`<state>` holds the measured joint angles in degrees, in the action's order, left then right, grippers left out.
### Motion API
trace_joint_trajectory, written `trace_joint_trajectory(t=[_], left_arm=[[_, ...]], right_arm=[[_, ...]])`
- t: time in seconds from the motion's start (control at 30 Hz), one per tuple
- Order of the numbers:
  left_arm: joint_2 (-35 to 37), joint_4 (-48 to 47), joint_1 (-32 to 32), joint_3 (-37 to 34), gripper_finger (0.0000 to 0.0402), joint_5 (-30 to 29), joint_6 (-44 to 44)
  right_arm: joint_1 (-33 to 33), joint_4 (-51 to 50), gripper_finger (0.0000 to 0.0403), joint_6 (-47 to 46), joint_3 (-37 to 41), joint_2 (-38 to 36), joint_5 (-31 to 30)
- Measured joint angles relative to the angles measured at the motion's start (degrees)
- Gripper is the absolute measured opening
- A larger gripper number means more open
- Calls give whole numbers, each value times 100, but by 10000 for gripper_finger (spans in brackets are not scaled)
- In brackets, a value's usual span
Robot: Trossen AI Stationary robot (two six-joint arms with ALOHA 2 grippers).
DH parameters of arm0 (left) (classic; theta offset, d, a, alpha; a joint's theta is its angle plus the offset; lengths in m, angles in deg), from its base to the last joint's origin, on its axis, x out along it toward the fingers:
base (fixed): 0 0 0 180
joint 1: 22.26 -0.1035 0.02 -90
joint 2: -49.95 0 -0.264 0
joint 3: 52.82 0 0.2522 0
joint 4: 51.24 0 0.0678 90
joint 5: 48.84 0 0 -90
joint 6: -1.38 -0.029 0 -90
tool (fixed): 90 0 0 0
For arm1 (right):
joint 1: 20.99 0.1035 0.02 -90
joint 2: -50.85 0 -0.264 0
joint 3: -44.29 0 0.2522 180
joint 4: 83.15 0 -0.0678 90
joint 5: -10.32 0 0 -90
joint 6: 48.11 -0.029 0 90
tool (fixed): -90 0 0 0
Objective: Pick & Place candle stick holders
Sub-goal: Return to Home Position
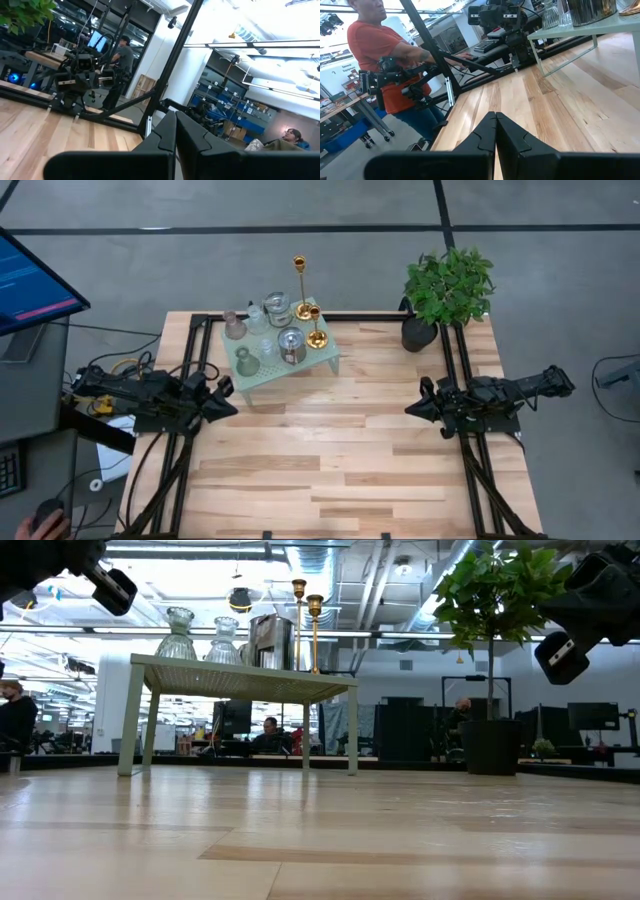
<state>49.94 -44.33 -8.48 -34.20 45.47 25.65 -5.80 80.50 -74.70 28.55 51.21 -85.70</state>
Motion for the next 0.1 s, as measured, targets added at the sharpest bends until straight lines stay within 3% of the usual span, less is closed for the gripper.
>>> trace_joint_trajectory(t=[0.1], left_arm=[[0,0,0,0,4,0,0]], right_arm=[[0,0,0,0,0,0,0]])
